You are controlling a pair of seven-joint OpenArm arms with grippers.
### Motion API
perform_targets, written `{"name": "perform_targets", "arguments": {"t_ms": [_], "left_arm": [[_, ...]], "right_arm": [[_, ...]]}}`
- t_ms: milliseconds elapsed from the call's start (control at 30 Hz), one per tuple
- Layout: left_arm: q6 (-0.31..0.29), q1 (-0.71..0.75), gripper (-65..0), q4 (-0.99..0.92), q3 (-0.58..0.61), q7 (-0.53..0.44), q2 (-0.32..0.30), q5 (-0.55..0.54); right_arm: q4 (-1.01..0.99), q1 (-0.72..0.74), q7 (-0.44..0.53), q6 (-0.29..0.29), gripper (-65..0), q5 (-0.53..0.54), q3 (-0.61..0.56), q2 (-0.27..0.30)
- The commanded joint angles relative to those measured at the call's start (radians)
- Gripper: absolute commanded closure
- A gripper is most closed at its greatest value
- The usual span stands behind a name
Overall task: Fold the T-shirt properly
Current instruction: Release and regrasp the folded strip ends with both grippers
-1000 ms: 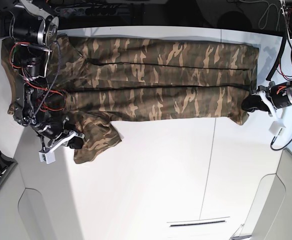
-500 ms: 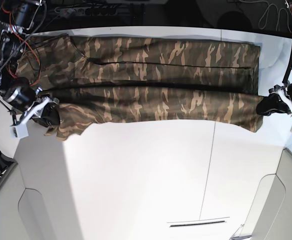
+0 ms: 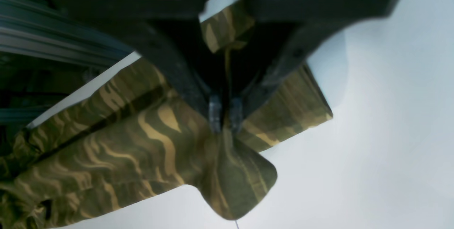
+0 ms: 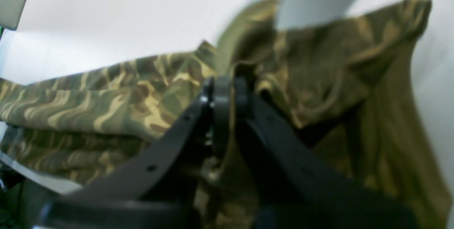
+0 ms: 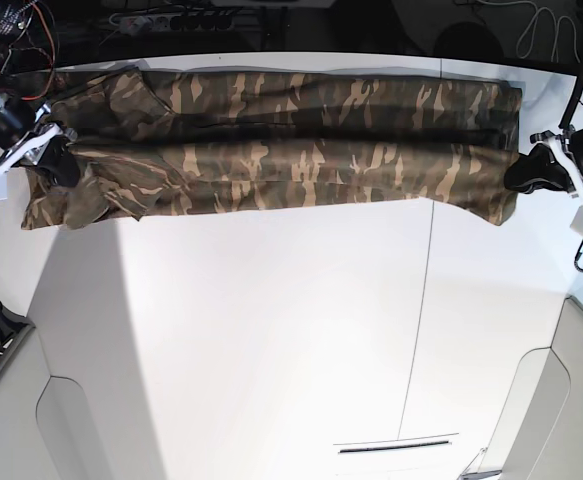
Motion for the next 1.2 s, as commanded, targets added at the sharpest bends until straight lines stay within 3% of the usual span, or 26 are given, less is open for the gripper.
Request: {"name": "perform_targets", "arguments": {"t_ms": [0,33,100,167,267,400,500,600,667,700,1000,1167], "left_arm": [[-0.005,0.003,-14.5,0.013,-0.011,-0.014,-0.022,-0.021],[-0.005,0.008,-21.0,0.013,-0.011,-0.014,-0.022,-0.021],[-0.005,0.018,-30.3,0.013,-0.011,-0.016,-0.021,-0.021],[-0.005,0.018,-32.1,0.013,-0.012,-0.019,-0.021,-0.022],[-0.005,0.019,-32.1,0.013,-0.047,-0.042,-0.018,-0.021],[-0.005,0.019,-32.1,0.013,-0.188,-0.042,0.027,-0.022],[-0.005,0.023,-39.1,0.013,-0.26,-0.034,0.059,-0.02],[-0.005,0.057,-45.5,0.013,-0.256,-0.05,0.061,-0.02],[-0.005,0.079,-45.5,0.013,-0.243,-0.069,0.062,-0.007],[-0.005,0.086,-45.6,0.012,-0.237,-0.078,0.063,0.001],[-0.005,0.088,-45.6,-0.108,-0.17,-0.112,0.105,0.03],[-0.005,0.088,-45.6,-0.199,-0.103,-0.229,0.105,0.133]], "right_arm": [[0.01,-0.003,0.019,0.006,0.0,-0.001,0.008,0.01],[0.005,-0.008,0.019,0.006,-4.6,-0.017,0.008,0.007],[-0.005,-0.017,0.019,0.006,-23.4,-0.033,0.008,0.004],[-0.004,-0.018,0.019,0.005,-32.6,-0.033,0.008,0.005],[-0.001,-0.013,0.02,0.005,-32.5,-0.028,0.015,0.005],[0.011,-0.013,0.016,0.005,-32.5,0.032,0.056,0.005],[0.023,-0.013,0.015,0.006,-30.7,0.098,0.092,0.004],[0.024,-0.013,0.011,0.006,-17.0,0.144,0.098,0.003],[0.024,-0.013,0.011,0.006,-2.2,0.143,0.097,-0.005],[0.024,-0.013,0.012,0.006,0.0,0.142,0.097,-0.012],[-0.006,-0.013,0.013,0.018,0.0,0.112,0.087,-0.078],[-0.047,-0.013,0.013,0.018,0.0,0.113,0.049,-0.079]]}}
